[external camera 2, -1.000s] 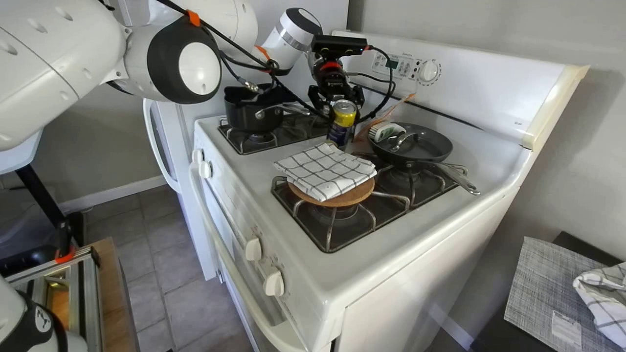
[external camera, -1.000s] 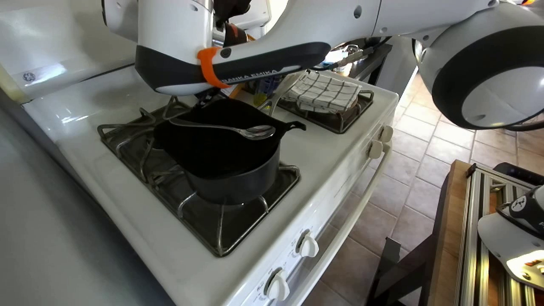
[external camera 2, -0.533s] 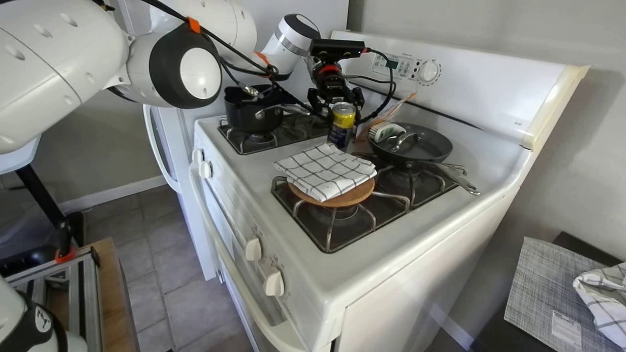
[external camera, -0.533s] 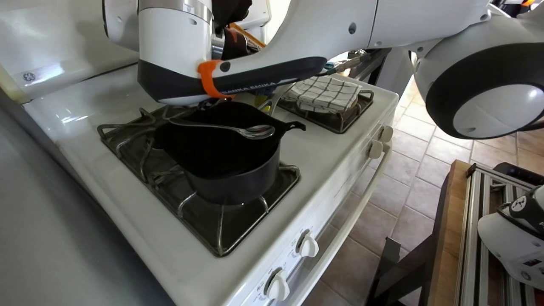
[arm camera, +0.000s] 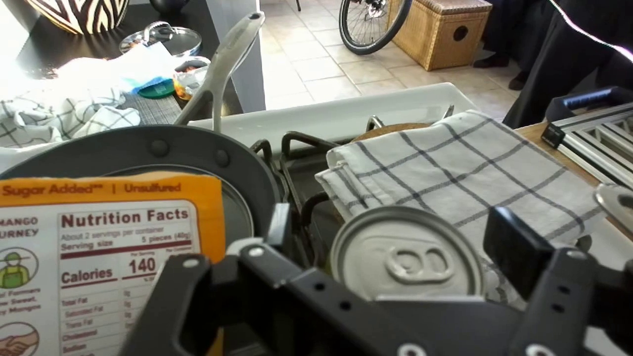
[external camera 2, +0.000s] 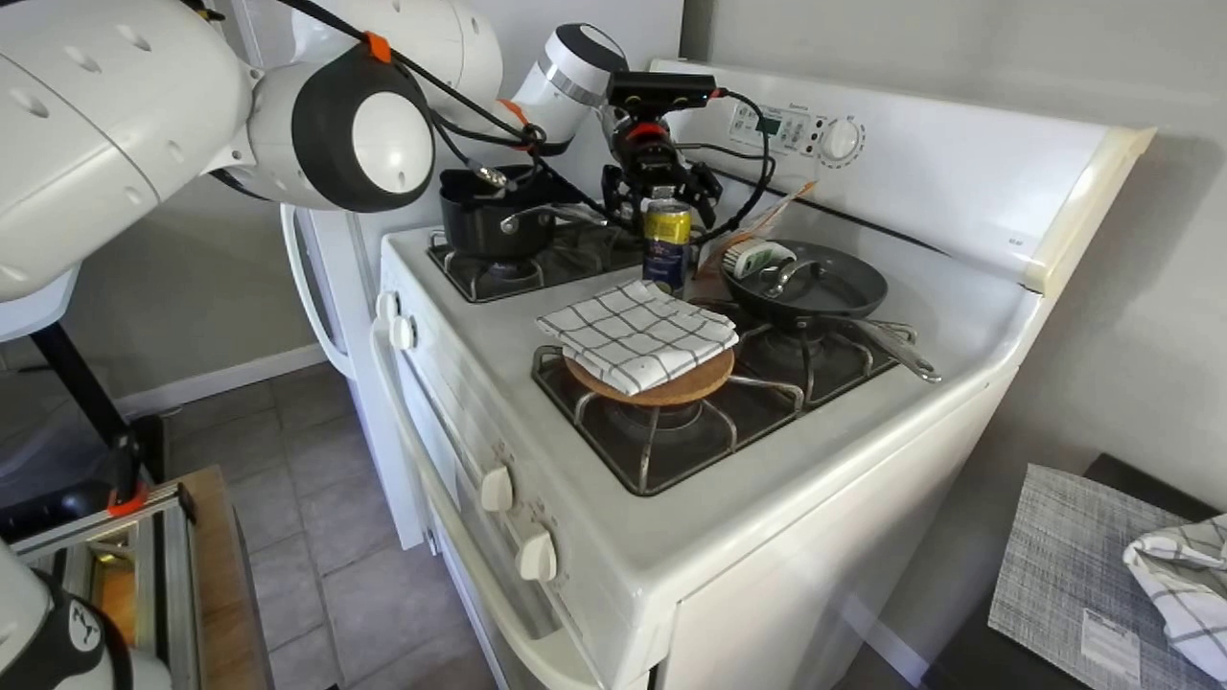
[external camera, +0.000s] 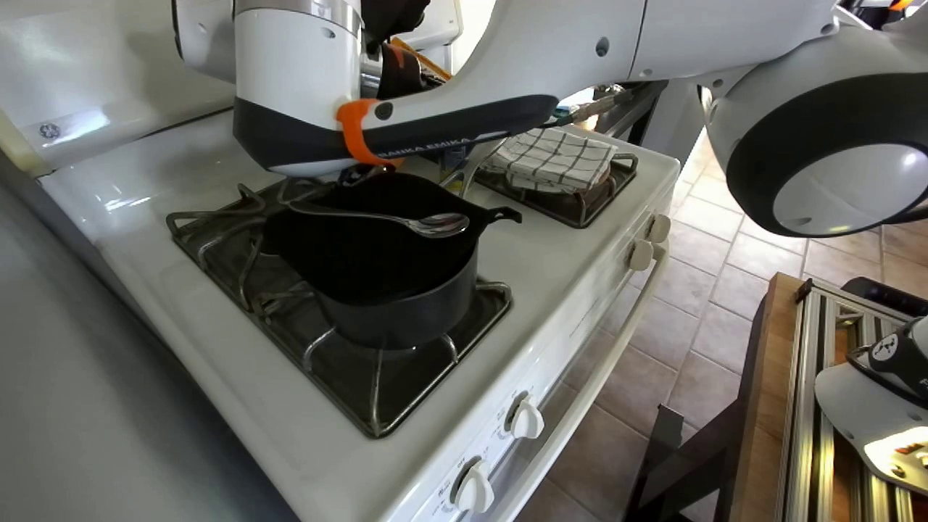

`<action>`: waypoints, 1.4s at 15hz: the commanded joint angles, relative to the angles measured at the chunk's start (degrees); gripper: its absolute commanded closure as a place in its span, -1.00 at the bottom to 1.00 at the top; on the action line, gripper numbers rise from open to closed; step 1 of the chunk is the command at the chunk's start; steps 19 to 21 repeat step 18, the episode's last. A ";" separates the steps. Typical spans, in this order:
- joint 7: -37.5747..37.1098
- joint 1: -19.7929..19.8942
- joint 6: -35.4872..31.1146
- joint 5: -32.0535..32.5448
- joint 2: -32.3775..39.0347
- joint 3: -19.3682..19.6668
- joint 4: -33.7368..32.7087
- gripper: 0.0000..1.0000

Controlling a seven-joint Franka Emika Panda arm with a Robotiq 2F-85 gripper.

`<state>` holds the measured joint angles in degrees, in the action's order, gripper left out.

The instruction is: Pick up the yellow can and place it standing the right way up on the middle white surface of the stove

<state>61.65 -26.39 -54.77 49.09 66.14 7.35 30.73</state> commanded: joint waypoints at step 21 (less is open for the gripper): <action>-22.32 -1.14 -5.49 -12.02 -26.12 -1.96 -1.03 -1.00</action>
